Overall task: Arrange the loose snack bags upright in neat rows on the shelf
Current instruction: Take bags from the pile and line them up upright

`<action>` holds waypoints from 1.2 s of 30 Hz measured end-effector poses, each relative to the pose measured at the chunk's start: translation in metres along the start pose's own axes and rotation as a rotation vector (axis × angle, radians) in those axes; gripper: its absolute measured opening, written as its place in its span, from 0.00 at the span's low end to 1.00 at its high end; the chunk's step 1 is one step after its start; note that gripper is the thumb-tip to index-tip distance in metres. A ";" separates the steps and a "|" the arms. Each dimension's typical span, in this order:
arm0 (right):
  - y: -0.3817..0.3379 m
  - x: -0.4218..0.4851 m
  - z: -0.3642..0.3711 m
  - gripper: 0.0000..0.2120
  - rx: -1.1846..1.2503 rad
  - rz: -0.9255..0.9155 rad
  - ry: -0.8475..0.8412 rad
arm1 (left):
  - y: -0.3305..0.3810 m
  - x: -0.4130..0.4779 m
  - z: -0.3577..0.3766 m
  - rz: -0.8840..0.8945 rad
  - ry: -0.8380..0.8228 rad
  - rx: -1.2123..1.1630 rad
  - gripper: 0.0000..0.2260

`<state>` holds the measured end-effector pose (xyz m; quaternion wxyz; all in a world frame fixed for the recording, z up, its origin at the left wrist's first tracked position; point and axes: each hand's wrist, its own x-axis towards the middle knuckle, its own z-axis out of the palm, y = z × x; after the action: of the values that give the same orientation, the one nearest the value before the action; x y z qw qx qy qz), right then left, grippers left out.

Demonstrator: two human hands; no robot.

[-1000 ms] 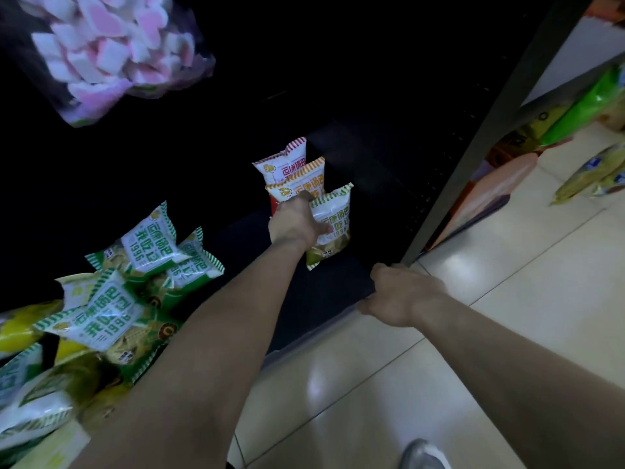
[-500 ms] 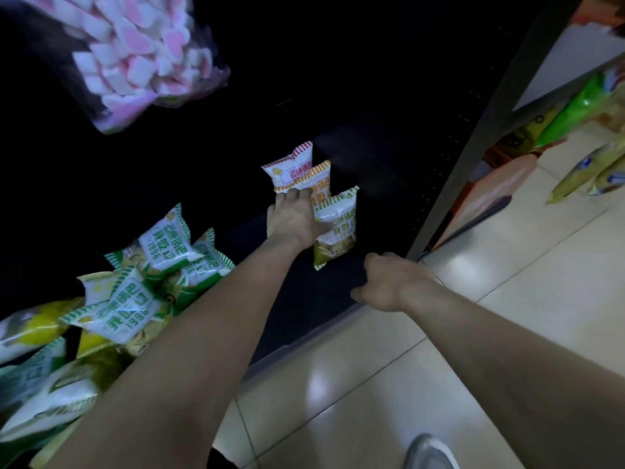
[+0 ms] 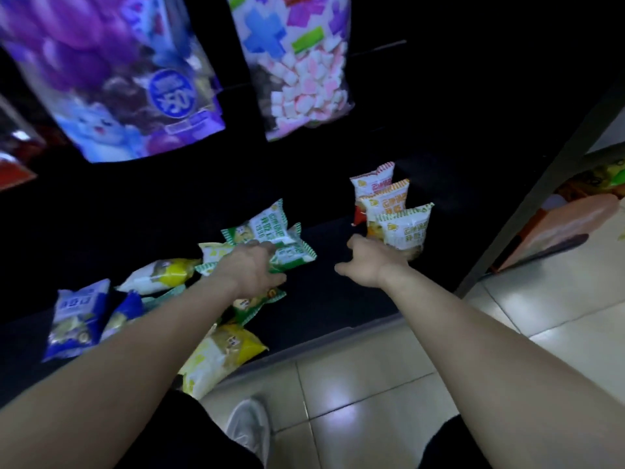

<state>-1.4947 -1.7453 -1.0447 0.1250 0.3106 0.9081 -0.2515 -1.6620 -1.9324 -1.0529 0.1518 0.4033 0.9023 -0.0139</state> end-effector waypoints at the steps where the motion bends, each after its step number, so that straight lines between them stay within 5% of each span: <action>1: -0.010 0.002 0.006 0.35 0.005 -0.020 -0.006 | -0.015 -0.009 0.001 -0.026 -0.014 0.001 0.36; 18: -0.141 0.096 0.137 0.31 0.063 -0.256 -0.150 | -0.132 -0.034 0.026 -0.193 0.010 -0.086 0.35; 25: -0.141 0.127 0.181 0.55 0.227 -0.133 -0.048 | -0.154 -0.040 0.030 -0.273 0.002 -0.224 0.34; 36: -0.129 0.127 0.175 0.55 0.378 -0.155 -0.033 | -0.143 -0.028 0.023 -0.243 0.028 -0.296 0.34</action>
<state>-1.6623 -1.8626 -1.1916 0.0595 0.2536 0.8638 -0.4312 -1.7427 -2.0522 -1.0806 0.1944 0.2649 0.9385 0.1064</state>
